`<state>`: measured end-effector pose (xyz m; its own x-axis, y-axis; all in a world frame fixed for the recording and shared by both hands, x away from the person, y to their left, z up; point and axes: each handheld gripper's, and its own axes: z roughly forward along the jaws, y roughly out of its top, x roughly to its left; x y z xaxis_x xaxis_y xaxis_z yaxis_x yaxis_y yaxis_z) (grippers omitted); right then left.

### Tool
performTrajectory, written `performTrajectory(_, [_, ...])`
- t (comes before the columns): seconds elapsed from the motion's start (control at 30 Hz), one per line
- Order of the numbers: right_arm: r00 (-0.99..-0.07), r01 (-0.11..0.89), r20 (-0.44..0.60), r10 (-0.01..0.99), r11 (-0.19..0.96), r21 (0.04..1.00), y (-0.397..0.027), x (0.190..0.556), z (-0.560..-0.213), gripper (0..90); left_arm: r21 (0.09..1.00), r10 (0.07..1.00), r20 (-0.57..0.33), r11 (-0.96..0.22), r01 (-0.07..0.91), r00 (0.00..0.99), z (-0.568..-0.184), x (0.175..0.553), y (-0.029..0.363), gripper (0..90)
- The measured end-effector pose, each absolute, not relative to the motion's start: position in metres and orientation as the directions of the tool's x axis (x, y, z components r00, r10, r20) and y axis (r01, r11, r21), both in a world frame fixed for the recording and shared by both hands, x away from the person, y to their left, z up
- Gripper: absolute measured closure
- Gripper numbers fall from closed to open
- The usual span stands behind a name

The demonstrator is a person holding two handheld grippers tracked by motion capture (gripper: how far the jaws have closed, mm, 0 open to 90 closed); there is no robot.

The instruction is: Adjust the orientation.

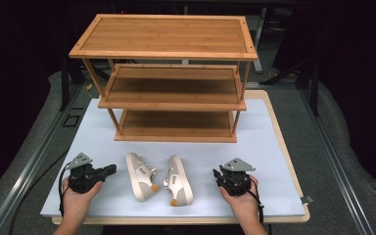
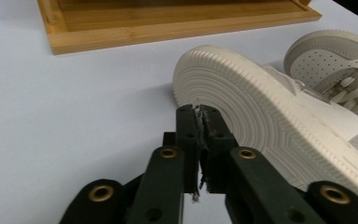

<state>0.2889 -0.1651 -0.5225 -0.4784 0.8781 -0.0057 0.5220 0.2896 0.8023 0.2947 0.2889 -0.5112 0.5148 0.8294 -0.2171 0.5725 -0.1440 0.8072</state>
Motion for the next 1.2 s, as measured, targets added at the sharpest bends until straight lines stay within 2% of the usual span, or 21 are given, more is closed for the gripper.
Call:
performTrajectory(0.27, [-0.468,0.526,0.039,0.883,0.242,0.815,-0.172,0.29,-0.523,69.4,0.812,0.811,-0.156,-0.219,0.54,0.564,-0.502,0.29,0.271,89.7])
performTrajectory(0.53, [-0.466,0.526,0.025,0.884,0.254,0.812,-0.171,0.291,-0.525,66.4,0.813,0.791,-0.098,-0.287,0.506,0.605,-0.495,0.289,0.246,89.7])
performTrajectory(0.87, [-0.466,0.531,0.024,0.885,0.257,0.808,-0.17,0.292,-0.526,64.9,0.826,0.783,-0.116,-0.266,0.497,0.612,-0.489,0.287,0.242,89.7])
performTrajectory(1.2, [-0.466,0.529,0.026,0.884,0.255,0.81,-0.17,0.291,-0.526,63.7,0.817,0.791,-0.087,-0.291,0.498,0.605,-0.491,0.283,0.244,89.8])
